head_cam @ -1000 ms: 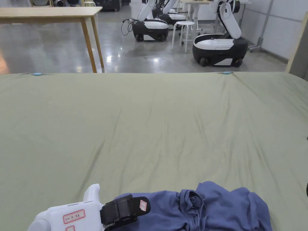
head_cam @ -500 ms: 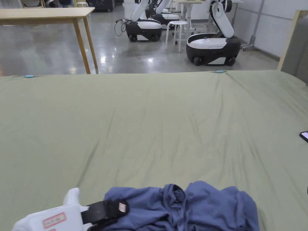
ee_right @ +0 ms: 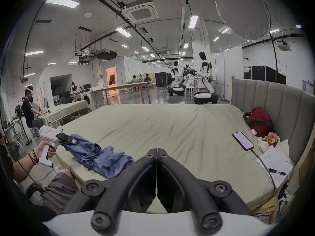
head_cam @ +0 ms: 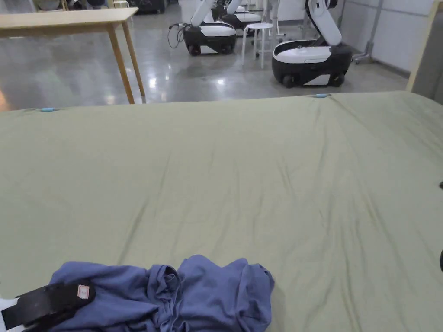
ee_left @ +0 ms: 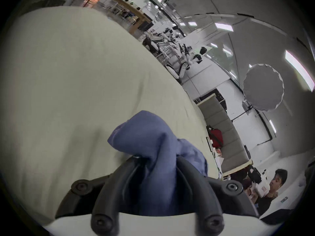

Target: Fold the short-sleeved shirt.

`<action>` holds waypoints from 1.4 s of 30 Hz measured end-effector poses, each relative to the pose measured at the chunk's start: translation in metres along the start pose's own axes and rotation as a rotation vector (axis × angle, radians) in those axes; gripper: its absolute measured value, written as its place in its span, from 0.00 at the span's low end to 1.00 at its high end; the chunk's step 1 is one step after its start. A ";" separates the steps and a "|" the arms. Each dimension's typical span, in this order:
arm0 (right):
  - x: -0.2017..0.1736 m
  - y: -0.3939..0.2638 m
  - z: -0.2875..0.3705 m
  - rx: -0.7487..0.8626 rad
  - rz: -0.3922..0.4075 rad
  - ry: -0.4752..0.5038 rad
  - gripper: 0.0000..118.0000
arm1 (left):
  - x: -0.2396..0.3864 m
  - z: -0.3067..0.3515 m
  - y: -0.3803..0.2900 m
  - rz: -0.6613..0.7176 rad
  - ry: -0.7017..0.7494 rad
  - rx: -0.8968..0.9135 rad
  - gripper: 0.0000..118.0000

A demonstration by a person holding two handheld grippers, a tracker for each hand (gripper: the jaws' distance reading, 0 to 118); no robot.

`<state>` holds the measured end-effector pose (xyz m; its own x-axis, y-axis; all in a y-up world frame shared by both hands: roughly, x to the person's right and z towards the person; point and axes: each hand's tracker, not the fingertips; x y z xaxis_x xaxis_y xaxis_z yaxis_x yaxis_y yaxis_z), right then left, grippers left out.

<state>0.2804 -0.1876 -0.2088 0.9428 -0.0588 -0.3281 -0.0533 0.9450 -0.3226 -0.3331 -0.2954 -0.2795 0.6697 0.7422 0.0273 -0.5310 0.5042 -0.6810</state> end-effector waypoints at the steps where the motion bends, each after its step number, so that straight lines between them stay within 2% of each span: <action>1: 0.000 0.000 0.000 -0.002 0.002 0.004 0.01 | 0.021 -0.005 -0.002 -0.012 -0.023 0.002 0.16; 5: 0.000 -0.003 0.002 -0.012 0.010 0.003 0.01 | 0.086 -0.042 0.000 -0.056 -0.018 -0.068 0.16; 11: 0.009 -0.009 0.014 -0.012 -0.008 -0.019 0.01 | 0.138 -0.126 -0.028 -0.101 -0.121 -0.238 0.16; 14: 0.016 -0.010 0.020 -0.013 -0.023 -0.036 0.01 | 0.140 -0.169 -0.046 -0.092 -0.136 -0.326 0.16; 17: 0.022 -0.012 0.026 -0.002 -0.045 -0.052 0.01 | 0.139 -0.200 -0.065 -0.110 -0.058 -0.375 0.16; 20: 0.028 -0.015 0.032 0.000 -0.059 -0.063 0.01 | 0.132 -0.213 -0.071 -0.088 -0.045 -0.374 0.16; 21: 0.030 -0.016 0.033 -0.002 -0.067 -0.062 0.01 | 0.131 -0.213 -0.071 -0.085 -0.044 -0.377 0.20; 22: 0.032 -0.018 0.034 -0.004 -0.076 -0.064 0.01 | 0.130 -0.212 -0.071 -0.077 -0.068 -0.377 0.27; 23: 0.034 -0.020 0.033 -0.008 -0.083 -0.070 0.01 | 0.130 -0.211 -0.071 -0.054 -0.140 -0.371 0.41; 24: 0.035 -0.021 0.033 -0.013 -0.087 -0.074 0.01 | 0.129 -0.211 -0.071 -0.035 -0.210 -0.380 0.64; 25: 0.036 -0.023 0.033 -0.017 -0.088 -0.080 0.01 | 0.132 -0.210 -0.071 -0.006 -0.288 -0.397 0.79; 26: 0.037 -0.024 0.032 -0.021 -0.092 -0.084 0.01 | 0.136 -0.210 -0.070 0.017 -0.328 -0.423 0.88; 29: 0.038 -0.028 0.029 -0.028 -0.111 -0.074 0.01 | 0.145 -0.204 -0.061 0.015 -0.323 -0.471 0.90; 32: 0.039 -0.028 0.025 -0.021 -0.135 -0.054 0.01 | 0.149 -0.168 -0.045 -0.024 -0.320 -0.350 0.87; 33: 0.039 -0.027 0.023 -0.021 -0.137 -0.050 0.01 | 0.151 -0.152 -0.042 -0.049 -0.333 -0.315 0.76; 34: 0.038 -0.027 0.021 -0.021 -0.135 -0.048 0.01 | 0.152 -0.135 -0.038 -0.081 -0.340 -0.271 0.54; 35: 0.037 -0.026 0.018 -0.020 -0.130 -0.047 0.01 | 0.153 -0.116 -0.036 -0.127 -0.338 -0.228 0.21; 36: 0.036 -0.025 0.016 -0.019 -0.126 -0.044 0.01 | 0.154 -0.103 -0.037 -0.170 -0.328 -0.201 0.00; 39: 0.033 -0.023 0.012 -0.016 -0.125 -0.024 0.01 | 0.159 -0.076 -0.042 -0.261 -0.271 -0.202 0.00; 42: 0.029 -0.022 0.007 -0.020 -0.119 -0.019 0.01 | 0.173 -0.080 -0.052 -0.340 -0.224 -0.243 0.00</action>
<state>0.3116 -0.2081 -0.2049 0.9489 -0.1637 -0.2699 0.0525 0.9250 -0.3764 -0.1484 -0.2287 -0.2974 0.6417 0.6432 0.4178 -0.1463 0.6373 -0.7566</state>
